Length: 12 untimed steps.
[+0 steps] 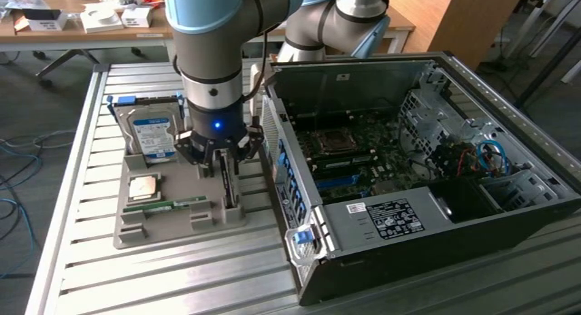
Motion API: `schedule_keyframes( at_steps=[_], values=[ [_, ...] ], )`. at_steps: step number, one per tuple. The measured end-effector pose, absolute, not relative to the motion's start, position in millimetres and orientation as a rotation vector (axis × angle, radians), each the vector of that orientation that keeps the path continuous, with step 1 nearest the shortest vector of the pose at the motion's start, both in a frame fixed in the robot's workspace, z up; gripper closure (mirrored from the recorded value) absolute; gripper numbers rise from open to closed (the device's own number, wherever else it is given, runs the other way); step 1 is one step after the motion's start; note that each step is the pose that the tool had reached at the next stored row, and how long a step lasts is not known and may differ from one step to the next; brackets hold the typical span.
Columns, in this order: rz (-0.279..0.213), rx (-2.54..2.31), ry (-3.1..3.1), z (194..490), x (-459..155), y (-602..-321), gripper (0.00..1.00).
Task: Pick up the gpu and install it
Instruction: 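Pick up the gpu and move the gpu toward the slot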
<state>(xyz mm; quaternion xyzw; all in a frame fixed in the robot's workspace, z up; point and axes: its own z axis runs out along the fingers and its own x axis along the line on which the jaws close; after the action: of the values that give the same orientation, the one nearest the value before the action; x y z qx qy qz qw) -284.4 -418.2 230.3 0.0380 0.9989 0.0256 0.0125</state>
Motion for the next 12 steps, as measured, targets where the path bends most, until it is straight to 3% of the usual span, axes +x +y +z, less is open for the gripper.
schedule_keyframes(
  at_steps=[12],
  values=[
    [0.08, 0.119, 3.113, 230.3, -284.3, -419.8, 0.51]
  ],
)
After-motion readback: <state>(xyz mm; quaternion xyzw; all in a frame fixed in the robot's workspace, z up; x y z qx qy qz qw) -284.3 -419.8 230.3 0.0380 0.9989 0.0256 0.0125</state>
